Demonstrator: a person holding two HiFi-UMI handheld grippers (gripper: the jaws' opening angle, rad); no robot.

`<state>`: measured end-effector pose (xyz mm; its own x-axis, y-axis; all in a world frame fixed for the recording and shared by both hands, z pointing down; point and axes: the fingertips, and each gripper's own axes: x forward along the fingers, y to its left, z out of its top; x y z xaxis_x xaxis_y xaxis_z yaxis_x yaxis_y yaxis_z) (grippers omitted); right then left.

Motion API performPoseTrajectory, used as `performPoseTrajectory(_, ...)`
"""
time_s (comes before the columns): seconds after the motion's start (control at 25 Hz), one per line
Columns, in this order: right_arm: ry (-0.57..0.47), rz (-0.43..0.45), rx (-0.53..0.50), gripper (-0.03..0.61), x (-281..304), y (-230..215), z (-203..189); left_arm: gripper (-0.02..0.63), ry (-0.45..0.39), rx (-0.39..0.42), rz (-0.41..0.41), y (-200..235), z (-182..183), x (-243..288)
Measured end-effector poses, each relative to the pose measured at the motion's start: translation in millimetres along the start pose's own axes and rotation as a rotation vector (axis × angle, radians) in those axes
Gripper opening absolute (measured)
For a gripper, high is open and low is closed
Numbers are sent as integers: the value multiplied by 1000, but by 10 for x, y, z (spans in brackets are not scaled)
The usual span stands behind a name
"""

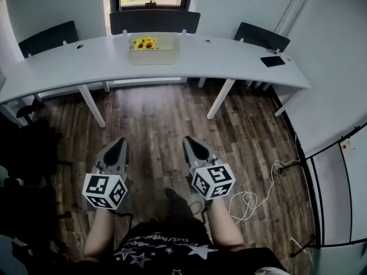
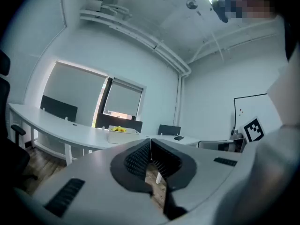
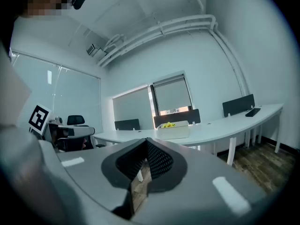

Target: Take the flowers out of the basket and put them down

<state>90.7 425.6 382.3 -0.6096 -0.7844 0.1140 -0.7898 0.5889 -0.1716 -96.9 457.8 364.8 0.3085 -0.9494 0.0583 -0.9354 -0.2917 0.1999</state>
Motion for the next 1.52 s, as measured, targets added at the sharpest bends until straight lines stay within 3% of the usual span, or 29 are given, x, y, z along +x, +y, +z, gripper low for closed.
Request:
performPoseTrajectory(0.36,19,52,-77,2,-16,276,-88,11,-2,3,-7,25,-31,-133)
performPoseTrajectory(0.56,-1,-24,-5,2,-45,226,-109,11,3,11,-9,29,-74,-249)
performPoseTrajectory(0.72,-88,-6,56,2,-79,342,-85,11,17,4,-5,148,-153,-385)
performPoseTrajectory(0.92,-59,-63,8,3,-65,333,-116,10,18,-11,30,381,-120,-427)
performPoseTrajectory(1.16,-31,-79,-13,3,156,68,-171,11,-1,-8,17,496,-80,-51)
performPoseTrajectory(1.52,18,-64,0,3,821,-625,-103,11,49,-10,36,702,-169,829)
